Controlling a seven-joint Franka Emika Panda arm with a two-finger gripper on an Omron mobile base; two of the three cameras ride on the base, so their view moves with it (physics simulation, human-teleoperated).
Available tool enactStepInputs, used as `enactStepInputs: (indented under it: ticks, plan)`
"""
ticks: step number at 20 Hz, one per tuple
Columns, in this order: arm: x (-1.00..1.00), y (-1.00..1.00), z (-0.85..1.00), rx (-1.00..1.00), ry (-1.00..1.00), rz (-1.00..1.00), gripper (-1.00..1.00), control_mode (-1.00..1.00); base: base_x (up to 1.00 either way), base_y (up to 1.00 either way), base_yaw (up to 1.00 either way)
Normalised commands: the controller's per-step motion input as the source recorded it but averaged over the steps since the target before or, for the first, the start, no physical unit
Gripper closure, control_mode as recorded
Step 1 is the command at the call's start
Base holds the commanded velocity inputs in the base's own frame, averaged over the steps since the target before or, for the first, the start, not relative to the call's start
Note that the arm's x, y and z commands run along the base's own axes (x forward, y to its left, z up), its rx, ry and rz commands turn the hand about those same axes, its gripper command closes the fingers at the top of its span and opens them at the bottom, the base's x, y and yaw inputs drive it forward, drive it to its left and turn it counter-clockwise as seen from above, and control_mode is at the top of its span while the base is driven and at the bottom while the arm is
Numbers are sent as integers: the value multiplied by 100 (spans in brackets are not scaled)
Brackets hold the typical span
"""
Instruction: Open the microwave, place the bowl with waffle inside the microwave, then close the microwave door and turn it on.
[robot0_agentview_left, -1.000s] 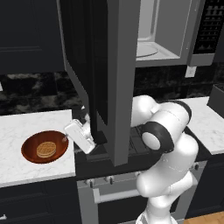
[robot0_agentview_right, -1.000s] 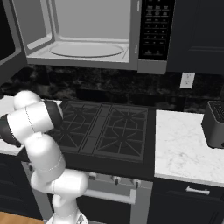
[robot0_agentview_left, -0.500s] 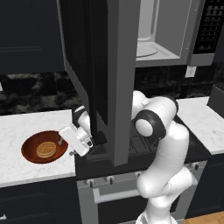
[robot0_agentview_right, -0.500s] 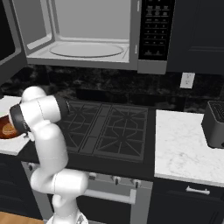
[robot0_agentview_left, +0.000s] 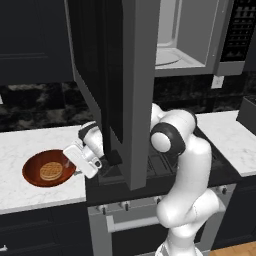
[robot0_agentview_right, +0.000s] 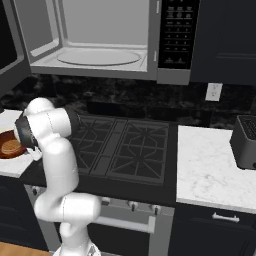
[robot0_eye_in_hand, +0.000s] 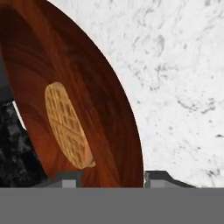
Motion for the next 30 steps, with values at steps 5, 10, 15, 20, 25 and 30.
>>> enactStepInputs:
  ticks: [5, 10, 15, 20, 25, 30]
  plan:
    - [-21, -24, 0, 0, -4, -4, 100, -100, 0, 0, 0]
    - [-52, -77, 34, 0, -14, -2, 100, -100, 0, 0, 0]
    - [-62, -100, 72, -3, -17, -1, 100, -100, 0, 0, 0]
    - [-48, -100, 89, 0, -6, -6, 100, -100, 0, 0, 0]
    - [-42, -100, 98, 0, 0, -10, 100, -100, 0, 0, 0]
    - [-42, -100, 98, 3, 0, -13, 100, -100, 0, 0, 0]
